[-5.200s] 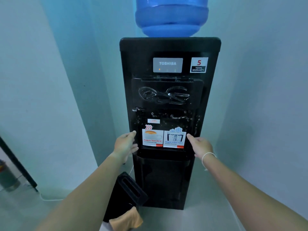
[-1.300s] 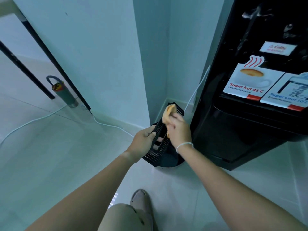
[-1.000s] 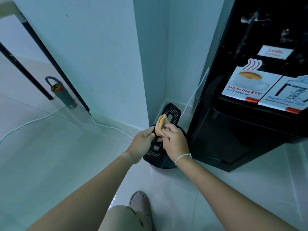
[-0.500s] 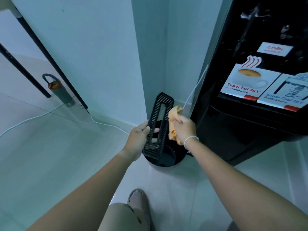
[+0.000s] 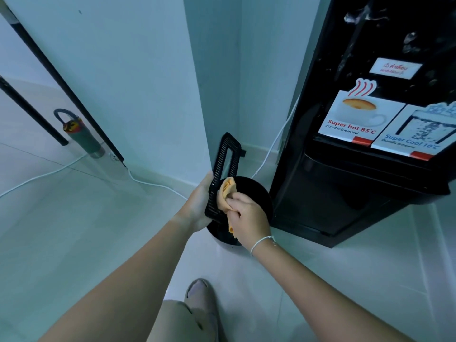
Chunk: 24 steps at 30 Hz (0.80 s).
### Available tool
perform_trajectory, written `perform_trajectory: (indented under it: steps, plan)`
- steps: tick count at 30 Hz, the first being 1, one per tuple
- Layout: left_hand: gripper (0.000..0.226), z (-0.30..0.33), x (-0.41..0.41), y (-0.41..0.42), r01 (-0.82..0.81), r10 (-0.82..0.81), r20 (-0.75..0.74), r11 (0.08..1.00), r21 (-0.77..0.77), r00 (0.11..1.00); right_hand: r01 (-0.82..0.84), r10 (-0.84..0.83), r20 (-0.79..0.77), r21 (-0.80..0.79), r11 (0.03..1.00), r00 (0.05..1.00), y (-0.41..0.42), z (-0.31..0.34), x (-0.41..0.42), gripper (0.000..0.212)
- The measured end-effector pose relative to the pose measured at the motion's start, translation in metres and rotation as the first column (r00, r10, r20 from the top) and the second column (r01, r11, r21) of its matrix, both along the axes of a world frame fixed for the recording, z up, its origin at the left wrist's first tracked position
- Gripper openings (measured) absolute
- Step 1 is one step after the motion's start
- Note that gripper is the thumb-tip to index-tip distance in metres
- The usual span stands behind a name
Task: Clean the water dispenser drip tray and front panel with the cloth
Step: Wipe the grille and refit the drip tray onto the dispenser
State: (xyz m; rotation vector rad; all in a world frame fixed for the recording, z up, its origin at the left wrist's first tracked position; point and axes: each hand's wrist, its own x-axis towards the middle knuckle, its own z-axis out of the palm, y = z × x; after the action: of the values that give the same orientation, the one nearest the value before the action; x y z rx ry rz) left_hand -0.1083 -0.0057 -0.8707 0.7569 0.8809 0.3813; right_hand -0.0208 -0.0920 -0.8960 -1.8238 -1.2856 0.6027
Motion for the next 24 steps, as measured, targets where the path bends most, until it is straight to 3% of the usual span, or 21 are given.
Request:
perform_trajectory:
  steps: [4, 7, 15, 18, 24]
  plan:
    - [0.069, -0.008, 0.006, -0.005, -0.042, 0.041, -0.017, 0.995, -0.087, 0.999, -0.048, 0.043, 0.069, 0.068, 0.997, 0.997, -0.006, 0.005, -0.003, 0.027]
    - [0.059, -0.014, 0.009, -0.008, -0.054, 0.048, -0.063, 0.994, -0.099, 0.997, -0.028, 0.025, 0.04, 0.076, 0.997, 0.999, -0.007, 0.011, -0.001, 0.028]
    - [0.045, -0.018, 0.019, -0.026, -0.076, 0.083, 0.054, 0.991, -0.11, 0.995, 0.191, -0.203, -0.06, -0.162, 0.968, 0.977, 0.043, 0.038, 0.041, 0.018]
    - [0.048, -0.01, 0.023, -0.017, -0.145, 0.153, 0.067, 0.983, -0.111, 0.986, 0.13, -0.136, -0.027, -0.163, 0.978, 0.99, 0.039, 0.036, 0.028, 0.015]
    - [0.057, -0.008, 0.019, 0.002, -0.235, 0.25, 0.065, 0.955, -0.181, 0.966, -0.009, 0.009, -0.056, -0.006, 1.0, 0.998, -0.009, 0.016, -0.012, 0.024]
